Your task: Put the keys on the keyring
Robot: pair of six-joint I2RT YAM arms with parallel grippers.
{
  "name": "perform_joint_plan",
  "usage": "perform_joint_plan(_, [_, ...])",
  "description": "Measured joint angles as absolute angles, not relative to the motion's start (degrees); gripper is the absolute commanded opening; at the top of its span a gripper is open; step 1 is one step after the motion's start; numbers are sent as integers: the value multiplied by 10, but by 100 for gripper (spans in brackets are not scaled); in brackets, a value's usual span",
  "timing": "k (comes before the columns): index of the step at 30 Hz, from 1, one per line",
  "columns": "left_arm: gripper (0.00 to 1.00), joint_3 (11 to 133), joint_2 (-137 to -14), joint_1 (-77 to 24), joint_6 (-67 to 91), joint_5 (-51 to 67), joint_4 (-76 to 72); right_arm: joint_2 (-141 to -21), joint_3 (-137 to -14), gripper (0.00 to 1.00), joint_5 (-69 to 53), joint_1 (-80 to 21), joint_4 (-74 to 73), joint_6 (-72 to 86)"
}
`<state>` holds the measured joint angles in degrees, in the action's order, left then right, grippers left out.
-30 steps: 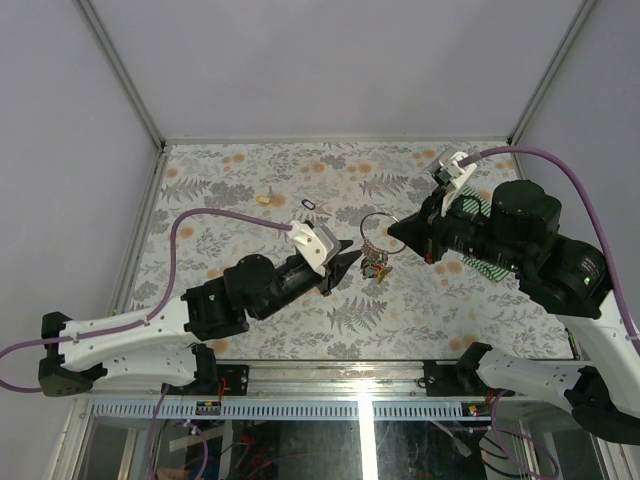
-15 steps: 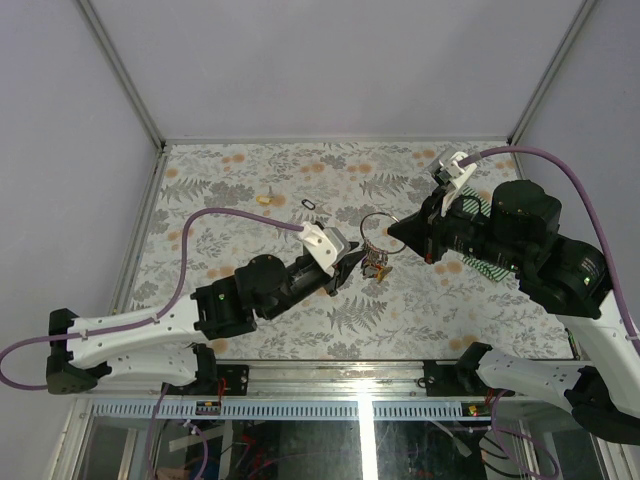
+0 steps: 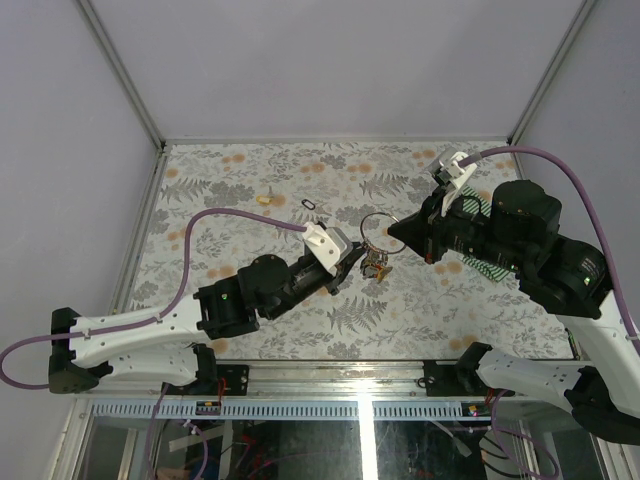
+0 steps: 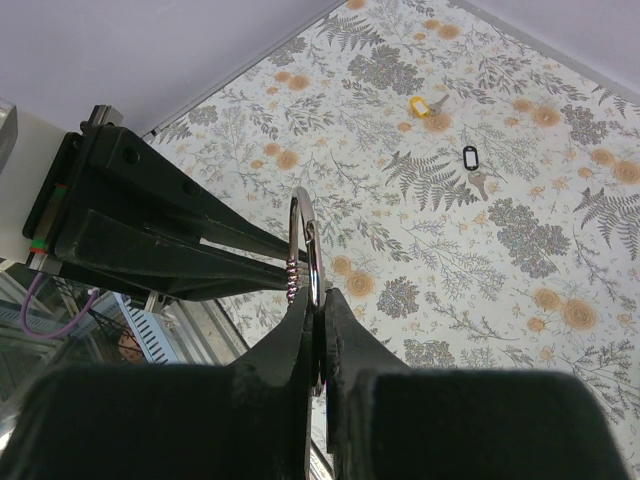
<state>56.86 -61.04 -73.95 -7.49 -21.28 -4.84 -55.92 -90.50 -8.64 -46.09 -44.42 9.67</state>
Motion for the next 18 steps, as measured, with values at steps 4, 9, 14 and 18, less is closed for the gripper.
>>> perform_joint_plan(4, [15,569,-610,-740,-77,-217,-50,-559,-905,0,-86,-461,-444,97])
perform_joint_plan(9, [17,569,-610,-740,-79,-222,-53,-559,-905,0,-86,-461,-444,96])
perform_joint_plan(14, [26,569,-610,-740,-84,-226,-55,-559,-905,0,-87,-461,-444,96])
perform_joint_plan(18, [30,569,-608,-740,-88,-222,-56,-559,-905,0,-87,-461,-444,96])
